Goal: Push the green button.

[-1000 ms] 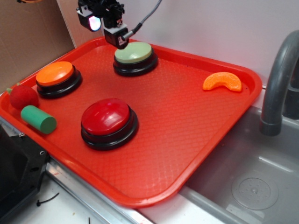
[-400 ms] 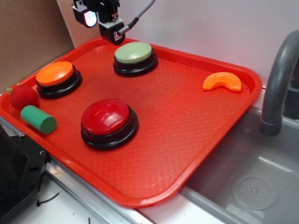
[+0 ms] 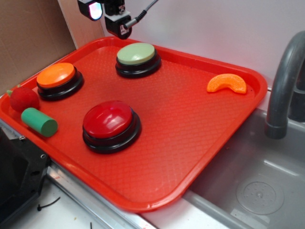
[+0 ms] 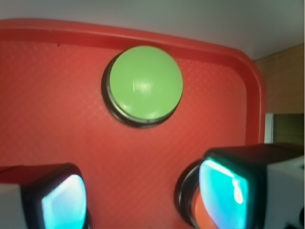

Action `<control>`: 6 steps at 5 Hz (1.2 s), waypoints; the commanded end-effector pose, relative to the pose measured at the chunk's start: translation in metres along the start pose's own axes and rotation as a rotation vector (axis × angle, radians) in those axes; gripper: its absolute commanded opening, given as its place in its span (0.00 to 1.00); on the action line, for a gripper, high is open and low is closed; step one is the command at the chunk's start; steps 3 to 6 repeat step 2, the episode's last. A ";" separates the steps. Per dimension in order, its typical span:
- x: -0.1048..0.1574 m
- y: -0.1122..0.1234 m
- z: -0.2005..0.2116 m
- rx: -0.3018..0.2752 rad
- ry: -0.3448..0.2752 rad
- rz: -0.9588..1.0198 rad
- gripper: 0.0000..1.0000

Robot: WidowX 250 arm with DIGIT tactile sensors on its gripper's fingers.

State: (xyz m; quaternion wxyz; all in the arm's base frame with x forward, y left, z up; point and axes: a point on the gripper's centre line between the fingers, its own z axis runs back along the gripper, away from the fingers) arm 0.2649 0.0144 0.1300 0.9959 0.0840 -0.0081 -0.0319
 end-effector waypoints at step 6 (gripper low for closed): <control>0.001 -0.007 0.048 0.050 -0.178 -0.016 1.00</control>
